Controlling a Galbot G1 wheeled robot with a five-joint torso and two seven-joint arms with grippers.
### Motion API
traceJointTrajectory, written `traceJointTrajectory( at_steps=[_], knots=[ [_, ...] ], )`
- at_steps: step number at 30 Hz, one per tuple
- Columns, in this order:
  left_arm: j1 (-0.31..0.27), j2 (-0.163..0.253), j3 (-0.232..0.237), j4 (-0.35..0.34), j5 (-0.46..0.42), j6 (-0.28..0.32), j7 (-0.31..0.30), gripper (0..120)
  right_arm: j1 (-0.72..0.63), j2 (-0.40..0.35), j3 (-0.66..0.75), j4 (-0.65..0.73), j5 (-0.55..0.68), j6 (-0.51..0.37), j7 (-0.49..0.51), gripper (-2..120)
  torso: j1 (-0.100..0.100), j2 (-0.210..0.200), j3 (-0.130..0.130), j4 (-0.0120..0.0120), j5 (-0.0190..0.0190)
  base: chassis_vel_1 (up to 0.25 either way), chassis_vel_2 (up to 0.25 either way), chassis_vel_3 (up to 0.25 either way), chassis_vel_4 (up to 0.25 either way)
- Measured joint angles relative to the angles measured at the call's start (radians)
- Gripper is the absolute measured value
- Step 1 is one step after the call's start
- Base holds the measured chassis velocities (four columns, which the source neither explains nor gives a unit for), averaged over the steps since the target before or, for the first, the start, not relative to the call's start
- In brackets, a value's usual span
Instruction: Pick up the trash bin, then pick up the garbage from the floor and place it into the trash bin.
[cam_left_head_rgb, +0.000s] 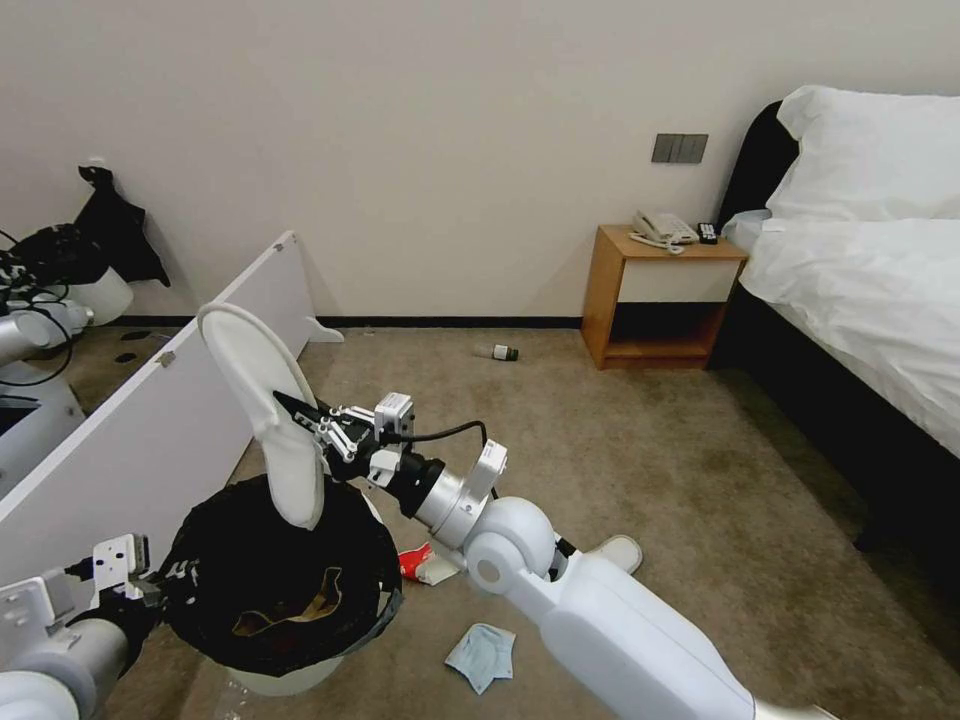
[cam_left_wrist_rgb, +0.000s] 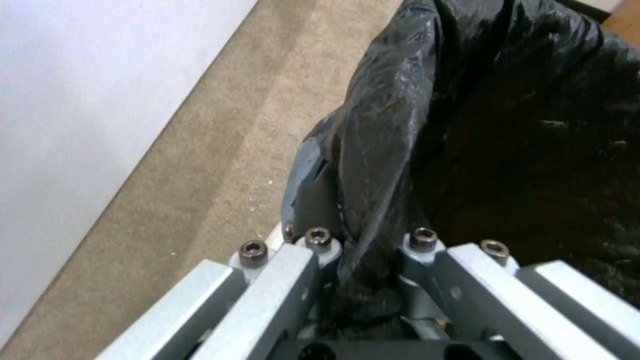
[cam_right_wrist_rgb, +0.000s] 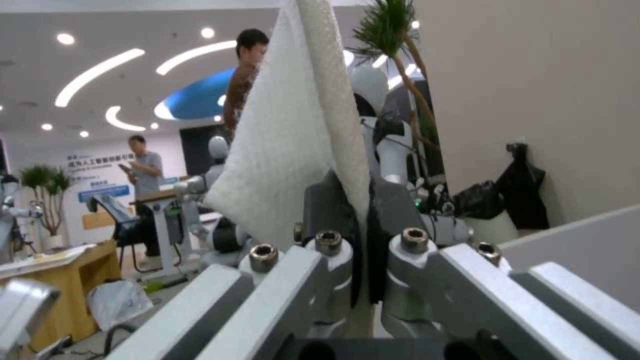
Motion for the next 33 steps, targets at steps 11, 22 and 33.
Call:
traceJointTrajectory(
  at_steps=[11,22,33],
  knots=[
    [-0.001,0.002,-0.011,-0.001,-0.011,0.000,0.001,4,-0.042,-0.007,-0.031,-0.018,-0.034,0.007,0.014,14,0.000,0.000,0.000,0.0000,0.0000,0.000,0.000,0.000,0.000],
    [-0.001,0.004,-0.019,-0.004,-0.018,0.000,0.000,4,-0.069,-0.013,-0.042,-0.021,-0.053,0.013,0.020,61,0.000,0.000,0.000,0.0000,0.0000,0.000,0.000,0.000,0.000],
    [0.001,0.006,-0.029,-0.004,-0.027,0.000,-0.001,4,-0.072,-0.033,-0.055,0.018,-0.052,0.012,0.032,98,0.000,0.000,0.000,0.0000,0.0000,0.000,0.000,0.000,0.000]
  ],
)
